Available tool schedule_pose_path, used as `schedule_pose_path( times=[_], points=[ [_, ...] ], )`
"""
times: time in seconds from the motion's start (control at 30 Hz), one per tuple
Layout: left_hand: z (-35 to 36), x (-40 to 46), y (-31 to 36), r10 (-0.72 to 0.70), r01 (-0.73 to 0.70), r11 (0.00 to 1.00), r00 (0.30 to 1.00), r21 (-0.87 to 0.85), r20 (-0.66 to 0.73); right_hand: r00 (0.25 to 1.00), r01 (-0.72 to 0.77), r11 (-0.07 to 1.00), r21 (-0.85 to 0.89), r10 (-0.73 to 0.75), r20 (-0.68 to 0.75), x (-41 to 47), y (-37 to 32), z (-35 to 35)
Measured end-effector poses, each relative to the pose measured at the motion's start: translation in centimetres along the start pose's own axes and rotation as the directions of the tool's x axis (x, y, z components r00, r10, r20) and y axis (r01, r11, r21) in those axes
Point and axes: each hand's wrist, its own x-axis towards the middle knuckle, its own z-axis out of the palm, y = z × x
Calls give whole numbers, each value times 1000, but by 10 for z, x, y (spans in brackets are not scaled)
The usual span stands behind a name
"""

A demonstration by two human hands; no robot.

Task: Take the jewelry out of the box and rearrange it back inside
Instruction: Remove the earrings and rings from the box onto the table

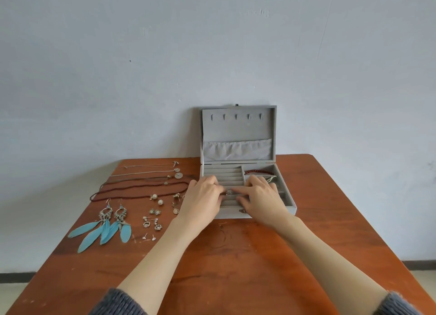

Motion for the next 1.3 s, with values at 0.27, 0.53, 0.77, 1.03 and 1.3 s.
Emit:
schedule_pose_path(
  times=[0.27,0.53,0.77,1.03,1.3],
  points=[
    [-1,1,1,-38,37,995,999,-97,-8,1000,10,997,73,-9,-13,1,1,1],
    [1,4,5,-141,140,958,990,-251,14,997,-46,981,190,58,-57,9,-3,3],
    [1,-1,-1,-153,140,953,988,-268,-27,993,-100,962,252,112,-34,15,-4,4],
    [-15,-16,-7,-141,100,949,983,-299,-120,993,-86,979,183,99,-64,10,-10,2],
    [-26,-71,-26,-231,170,931,960,-324,-161,982,96,950,297,-41,-187,-18,-35,-2]
  ],
)
